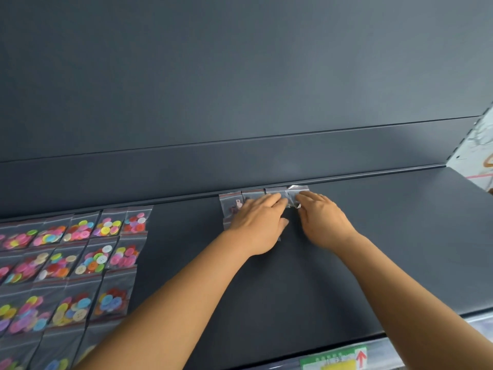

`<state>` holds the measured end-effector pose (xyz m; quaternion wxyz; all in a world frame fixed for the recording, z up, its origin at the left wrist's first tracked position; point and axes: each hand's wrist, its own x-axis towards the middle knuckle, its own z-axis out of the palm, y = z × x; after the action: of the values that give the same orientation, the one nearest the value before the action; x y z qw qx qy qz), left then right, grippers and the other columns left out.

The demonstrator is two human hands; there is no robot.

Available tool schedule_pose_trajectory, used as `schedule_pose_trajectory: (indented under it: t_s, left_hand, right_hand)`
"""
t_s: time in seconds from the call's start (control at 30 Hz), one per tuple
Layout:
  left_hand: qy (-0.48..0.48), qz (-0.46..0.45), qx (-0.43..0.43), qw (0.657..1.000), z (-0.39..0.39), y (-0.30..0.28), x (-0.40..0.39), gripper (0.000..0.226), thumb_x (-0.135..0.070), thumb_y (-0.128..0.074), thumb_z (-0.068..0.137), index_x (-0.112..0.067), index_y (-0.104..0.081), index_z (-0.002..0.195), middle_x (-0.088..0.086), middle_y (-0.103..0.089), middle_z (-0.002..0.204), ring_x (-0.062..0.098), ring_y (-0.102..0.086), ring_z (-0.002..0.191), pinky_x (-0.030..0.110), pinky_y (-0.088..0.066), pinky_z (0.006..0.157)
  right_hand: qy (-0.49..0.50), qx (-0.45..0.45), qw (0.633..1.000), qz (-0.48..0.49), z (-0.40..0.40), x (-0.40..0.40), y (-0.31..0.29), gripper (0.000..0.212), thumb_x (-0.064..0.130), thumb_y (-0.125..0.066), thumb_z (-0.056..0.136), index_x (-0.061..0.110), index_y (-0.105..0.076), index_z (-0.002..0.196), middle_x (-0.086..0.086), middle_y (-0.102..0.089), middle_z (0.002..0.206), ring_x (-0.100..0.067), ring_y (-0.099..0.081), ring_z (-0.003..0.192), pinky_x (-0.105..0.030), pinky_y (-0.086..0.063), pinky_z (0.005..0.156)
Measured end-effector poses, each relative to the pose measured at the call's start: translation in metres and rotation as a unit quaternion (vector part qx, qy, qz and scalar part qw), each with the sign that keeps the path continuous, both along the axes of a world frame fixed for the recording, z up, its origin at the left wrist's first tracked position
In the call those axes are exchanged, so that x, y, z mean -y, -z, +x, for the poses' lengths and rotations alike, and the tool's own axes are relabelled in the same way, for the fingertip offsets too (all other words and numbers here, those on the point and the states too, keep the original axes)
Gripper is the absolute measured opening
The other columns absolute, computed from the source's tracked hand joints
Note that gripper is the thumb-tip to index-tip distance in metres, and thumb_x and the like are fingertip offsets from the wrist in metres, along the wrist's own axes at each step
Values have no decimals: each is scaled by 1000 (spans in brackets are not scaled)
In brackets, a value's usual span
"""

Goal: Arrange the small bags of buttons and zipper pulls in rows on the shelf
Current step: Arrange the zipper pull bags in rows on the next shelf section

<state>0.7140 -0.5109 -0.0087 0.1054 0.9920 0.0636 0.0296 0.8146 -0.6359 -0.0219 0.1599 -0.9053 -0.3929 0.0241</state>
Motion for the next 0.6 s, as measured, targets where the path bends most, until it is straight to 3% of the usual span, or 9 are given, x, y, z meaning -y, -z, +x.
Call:
schedule_pose_trajectory:
  t_s: [0.13, 0.2, 0.33, 0.43, 0.6]
  left_hand:
    - [4, 19, -38, 999, 9, 6, 0, 50, -34, -34, 100, -14, -28, 145, 2, -22, 155, 19, -18, 142, 38, -16, 112]
    - [-2, 16, -45, 999, 9, 7, 1, 49, -35, -34, 100, -15, -31, 144, 1, -24, 154, 21, -22, 139, 37, -17, 110]
    - [-10, 13, -34, 999, 10, 4, 4, 43, -36, -35, 99, -15, -42, 136, 0, -39, 141, 24, -38, 123, 36, -24, 102]
    - [-9, 10, -24, 1000, 14, 4, 4, 44, -37, -37, 98, -15, -42, 136, 0, -37, 143, 24, -37, 127, 37, -24, 106]
    - [1, 14, -30, 999, 23, 6, 2, 52, -40, -38, 98, -15, -30, 143, 1, -25, 153, 21, -25, 138, 38, -19, 110]
  right_hand:
    - [-45, -24, 998, -43, 4, 8, 7, 44, 17, -33, 99, 12, -35, 143, -2, -29, 154, -17, -18, 144, -37, -22, 115]
    - [-54, -33, 997, -37, 6, 10, 7, 43, 16, -32, 99, 14, -36, 143, 0, -27, 154, -15, -15, 145, -34, -20, 116]
    - [-74, -32, 997, -13, 12, 9, 4, 37, 11, -34, 97, 11, -49, 131, -2, -44, 142, -17, -27, 139, -26, -25, 108]
    - [-82, -30, 996, 3, 14, 8, 4, 34, 10, -36, 96, 10, -53, 126, -3, -50, 135, -17, -34, 134, -21, -25, 103]
    - [-72, -26, 997, -15, 14, 7, 7, 36, 15, -36, 98, 13, -50, 131, -1, -45, 140, -16, -28, 138, -35, -29, 110]
